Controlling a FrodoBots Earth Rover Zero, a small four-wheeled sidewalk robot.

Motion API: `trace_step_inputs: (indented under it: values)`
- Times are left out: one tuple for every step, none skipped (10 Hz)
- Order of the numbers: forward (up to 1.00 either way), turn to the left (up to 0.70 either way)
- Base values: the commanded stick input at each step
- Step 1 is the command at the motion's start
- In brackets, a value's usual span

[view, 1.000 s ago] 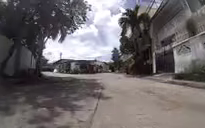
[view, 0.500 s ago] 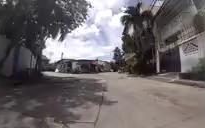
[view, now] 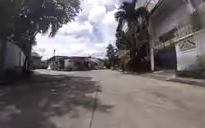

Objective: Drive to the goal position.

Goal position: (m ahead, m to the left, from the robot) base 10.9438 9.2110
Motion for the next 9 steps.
trace_step_inputs:
  values:
    - [0.70, 0.00]
    - [0.70, 0.00]
    - [0.70, 0.00]
    - [0.70, 0.00]
    - [0.70, 0.00]
    - [0.70, 0.00]
    - [0.70, 0.00]
    - [0.70, 0.00]
    - [0.70, 0.00]
